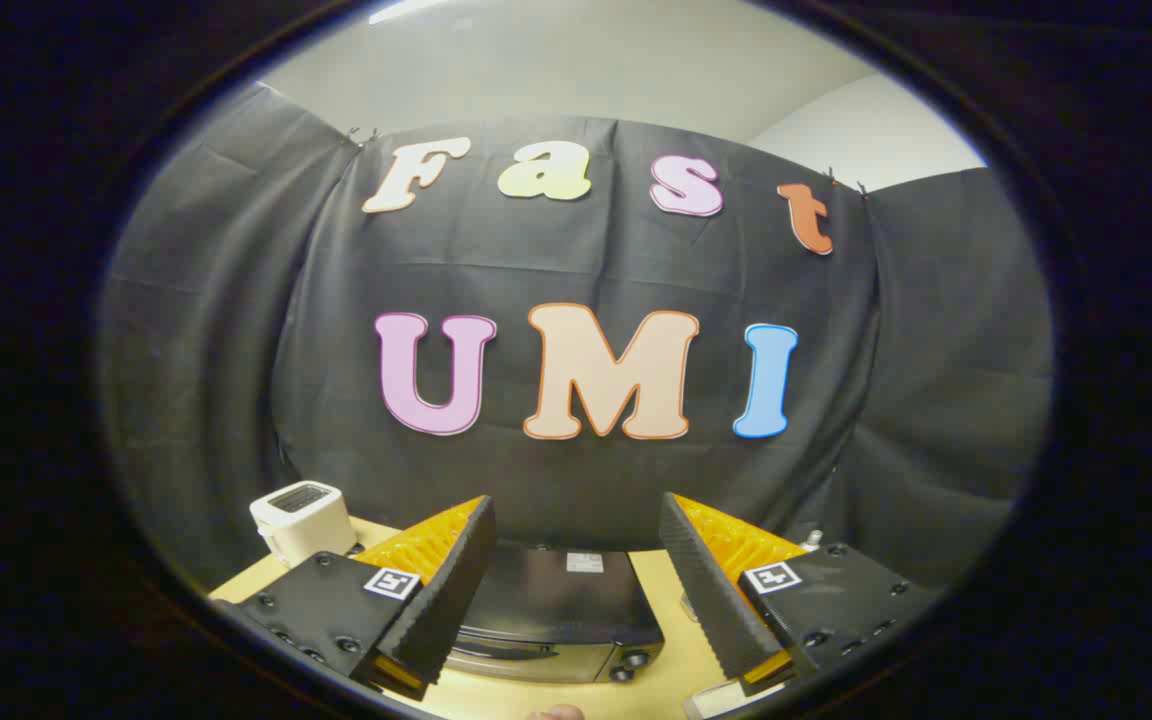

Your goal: Open the toaster oven, put the food inside, and close the toaster oven door.

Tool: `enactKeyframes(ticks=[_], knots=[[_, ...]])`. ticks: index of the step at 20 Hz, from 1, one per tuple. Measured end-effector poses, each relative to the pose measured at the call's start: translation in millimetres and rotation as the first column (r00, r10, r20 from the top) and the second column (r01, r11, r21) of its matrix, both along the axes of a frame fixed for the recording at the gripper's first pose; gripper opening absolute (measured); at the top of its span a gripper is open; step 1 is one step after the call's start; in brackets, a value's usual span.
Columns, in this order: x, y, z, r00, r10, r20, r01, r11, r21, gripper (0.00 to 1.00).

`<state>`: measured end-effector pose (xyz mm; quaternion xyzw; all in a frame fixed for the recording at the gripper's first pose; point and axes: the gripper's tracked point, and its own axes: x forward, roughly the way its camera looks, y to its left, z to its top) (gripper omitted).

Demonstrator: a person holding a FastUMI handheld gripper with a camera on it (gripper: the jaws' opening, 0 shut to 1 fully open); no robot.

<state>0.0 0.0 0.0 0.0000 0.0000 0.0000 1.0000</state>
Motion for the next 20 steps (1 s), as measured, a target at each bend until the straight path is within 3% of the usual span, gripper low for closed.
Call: enactKeyframes(ticks=[20], knots=[[20.0, 19.3, 41.1, 0.999, 0.015, 0.034, -0.019, 0.993, 0.117, 1.0]])
